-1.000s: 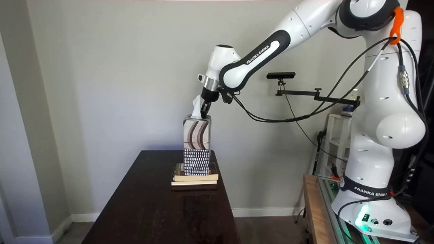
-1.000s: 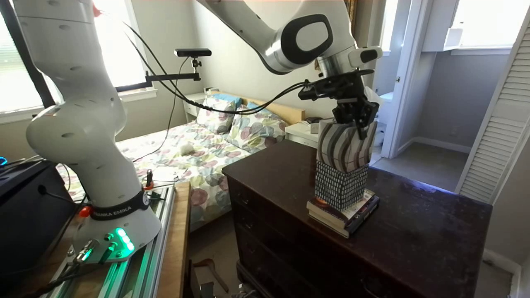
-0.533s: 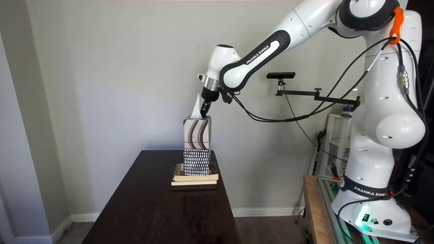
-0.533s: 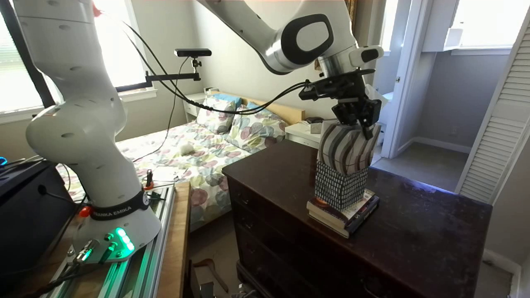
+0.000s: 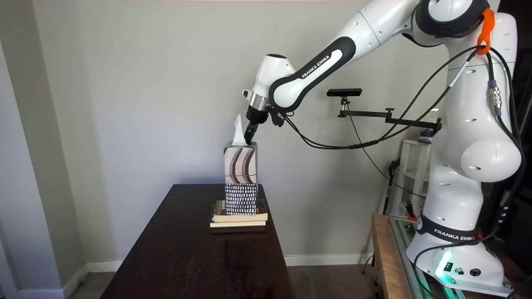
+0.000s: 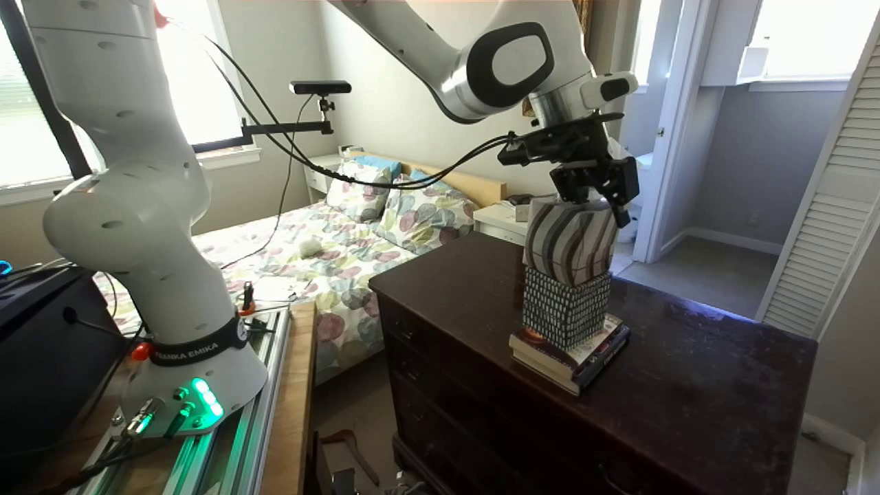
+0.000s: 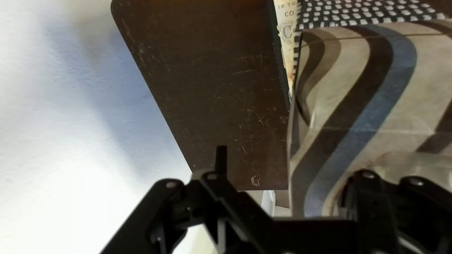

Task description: Stack the tissue boxes on the book, then pull out a tissue

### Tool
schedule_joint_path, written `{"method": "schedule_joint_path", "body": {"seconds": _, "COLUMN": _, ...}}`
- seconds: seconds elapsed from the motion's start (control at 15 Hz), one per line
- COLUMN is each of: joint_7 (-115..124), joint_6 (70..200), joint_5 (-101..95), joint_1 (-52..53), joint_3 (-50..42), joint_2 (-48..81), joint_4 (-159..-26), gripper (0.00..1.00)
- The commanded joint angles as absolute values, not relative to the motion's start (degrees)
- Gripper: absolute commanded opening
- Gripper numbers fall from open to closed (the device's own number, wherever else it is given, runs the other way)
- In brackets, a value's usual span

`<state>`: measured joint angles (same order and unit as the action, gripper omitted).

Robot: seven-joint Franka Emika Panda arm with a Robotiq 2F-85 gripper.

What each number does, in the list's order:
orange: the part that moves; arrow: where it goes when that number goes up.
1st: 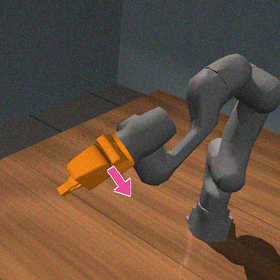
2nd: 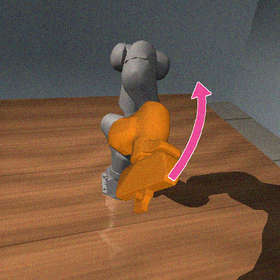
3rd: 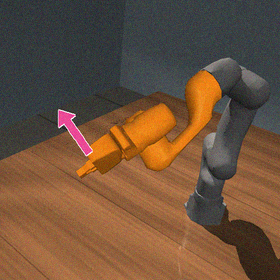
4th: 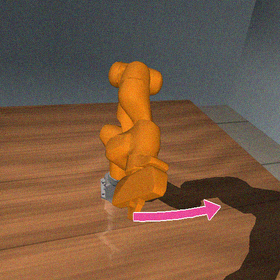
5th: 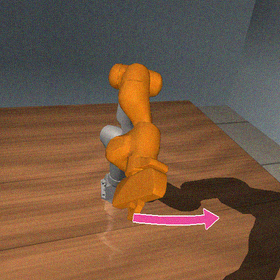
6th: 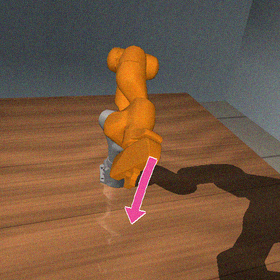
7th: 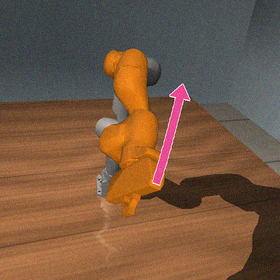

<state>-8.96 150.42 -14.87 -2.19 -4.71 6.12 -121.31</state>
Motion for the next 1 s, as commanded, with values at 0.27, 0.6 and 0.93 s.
{"method": "schedule_joint_path", "body": {"seconds": 0.27, "joint_7": -8.1, "joint_6": 151.9, "joint_5": -13.0, "joint_1": -2.9, "joint_3": -4.4, "joint_2": 5.9, "joint_4": -121.4, "gripper": 0.71}}
{"method": "schedule_joint_path", "body": {"seconds": 0.6, "joint_7": -7.9, "joint_6": 152.4, "joint_5": -12.1, "joint_1": -3.1, "joint_3": -4.3, "joint_2": 5.3, "joint_4": -121.5, "gripper": 1.00}}
{"method": "schedule_joint_path", "body": {"seconds": 0.93, "joint_7": -5.9, "joint_6": 152.4, "joint_5": -12.7, "joint_1": -3.1, "joint_3": -4.7, "joint_2": 5.5, "joint_4": -121.0, "gripper": 1.00}}
